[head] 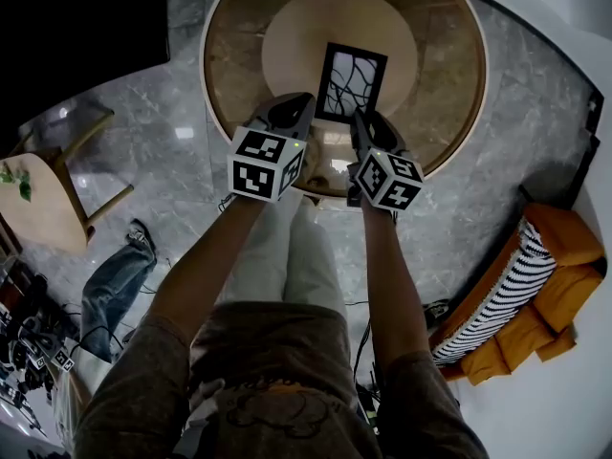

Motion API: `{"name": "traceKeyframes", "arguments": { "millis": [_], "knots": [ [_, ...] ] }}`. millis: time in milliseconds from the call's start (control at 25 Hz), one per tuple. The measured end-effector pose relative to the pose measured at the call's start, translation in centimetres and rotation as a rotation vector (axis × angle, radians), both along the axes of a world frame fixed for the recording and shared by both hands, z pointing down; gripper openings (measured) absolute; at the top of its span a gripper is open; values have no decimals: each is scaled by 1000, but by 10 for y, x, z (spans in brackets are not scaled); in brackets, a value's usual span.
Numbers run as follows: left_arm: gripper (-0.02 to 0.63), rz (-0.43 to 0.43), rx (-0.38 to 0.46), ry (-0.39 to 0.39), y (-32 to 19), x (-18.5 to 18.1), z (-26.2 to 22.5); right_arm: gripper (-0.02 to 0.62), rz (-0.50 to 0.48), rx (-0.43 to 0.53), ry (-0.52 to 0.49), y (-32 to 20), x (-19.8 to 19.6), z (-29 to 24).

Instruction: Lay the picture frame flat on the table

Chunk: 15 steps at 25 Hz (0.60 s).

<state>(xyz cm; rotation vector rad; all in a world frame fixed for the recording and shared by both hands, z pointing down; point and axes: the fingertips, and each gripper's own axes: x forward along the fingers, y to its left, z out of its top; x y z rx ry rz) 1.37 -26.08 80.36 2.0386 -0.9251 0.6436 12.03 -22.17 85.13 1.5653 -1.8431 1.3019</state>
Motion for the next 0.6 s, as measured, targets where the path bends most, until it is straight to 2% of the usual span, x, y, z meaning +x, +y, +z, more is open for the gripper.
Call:
{"name": "traceKeyframes", "arguments": {
  "millis": [120, 600],
  "knots": [
    [15, -2, 2, -1, 0, 0, 0, 161, -21, -6, 26, 0, -2, 0],
    [15, -15, 3, 15, 1, 1, -11, 149, 2, 33, 50, -1, 4, -22]
  ]
}}
